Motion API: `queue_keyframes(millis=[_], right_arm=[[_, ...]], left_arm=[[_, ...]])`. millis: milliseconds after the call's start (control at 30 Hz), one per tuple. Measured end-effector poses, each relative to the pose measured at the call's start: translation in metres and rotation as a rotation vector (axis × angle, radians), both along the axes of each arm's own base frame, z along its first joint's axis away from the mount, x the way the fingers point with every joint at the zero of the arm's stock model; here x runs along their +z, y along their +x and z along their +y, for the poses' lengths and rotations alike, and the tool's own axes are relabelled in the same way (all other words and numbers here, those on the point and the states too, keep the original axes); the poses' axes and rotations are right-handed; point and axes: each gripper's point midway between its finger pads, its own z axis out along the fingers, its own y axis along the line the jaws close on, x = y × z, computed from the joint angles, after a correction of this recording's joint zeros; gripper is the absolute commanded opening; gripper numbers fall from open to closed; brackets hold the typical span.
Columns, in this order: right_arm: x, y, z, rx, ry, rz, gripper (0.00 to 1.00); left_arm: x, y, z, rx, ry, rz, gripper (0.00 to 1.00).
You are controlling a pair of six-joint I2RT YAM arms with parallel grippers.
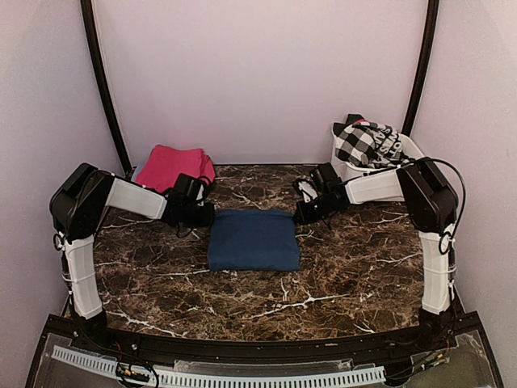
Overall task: Fold and stack the mixed laundry pile
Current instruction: Adjust the square-folded T-shirt at the center of the board.
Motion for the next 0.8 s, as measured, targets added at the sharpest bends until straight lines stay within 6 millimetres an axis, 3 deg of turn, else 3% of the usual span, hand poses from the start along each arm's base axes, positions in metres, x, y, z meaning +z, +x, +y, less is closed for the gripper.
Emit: queue_keyframes(millis=[133, 300, 367, 400, 467, 500, 533, 567, 700, 800], right_arm=[[0.0, -0.022, -0.006, 0.012, -0.007, 0.011, 0.0], [0.001, -0.06, -0.017, 0.031, -0.026, 0.049, 0.0], [0.006, -0.066, -0.02, 0.031, -0.03, 0.056, 0.0], [0.008, -0.065, -0.02, 0.031, -0.03, 0.051, 0.05], [0.014, -0.061, -0.019, 0.031, -0.032, 0.042, 0.25], [0.019, -0.058, -0.018, 0.029, -0.035, 0.036, 0.42], [0.025, -0.052, -0.018, 0.023, -0.037, 0.026, 0.53], [0.03, -0.047, -0.018, 0.013, -0.032, 0.018, 0.6], [0.064, -0.031, -0.021, -0.004, -0.007, -0.045, 0.71], [0.103, -0.043, -0.025, 0.008, 0.057, -0.076, 0.75]], left_arm=[[-0.004, -0.017, -0.008, -0.035, -0.005, 0.0, 0.0], [-0.005, -0.062, -0.019, -0.092, -0.017, 0.031, 0.0], [-0.004, -0.077, -0.021, -0.111, -0.028, 0.05, 0.0], [-0.003, -0.08, -0.021, -0.112, -0.03, 0.054, 0.0], [0.001, -0.079, -0.019, -0.103, -0.037, 0.058, 0.08], [0.003, -0.076, -0.017, -0.097, -0.04, 0.058, 0.22], [0.006, -0.071, -0.014, -0.082, -0.045, 0.058, 0.3], [0.009, -0.066, -0.01, -0.072, -0.042, 0.057, 0.45], [0.034, -0.044, 0.009, -0.01, -0.041, 0.011, 0.8], [0.07, -0.045, 0.016, -0.009, -0.059, -0.048, 0.87]])
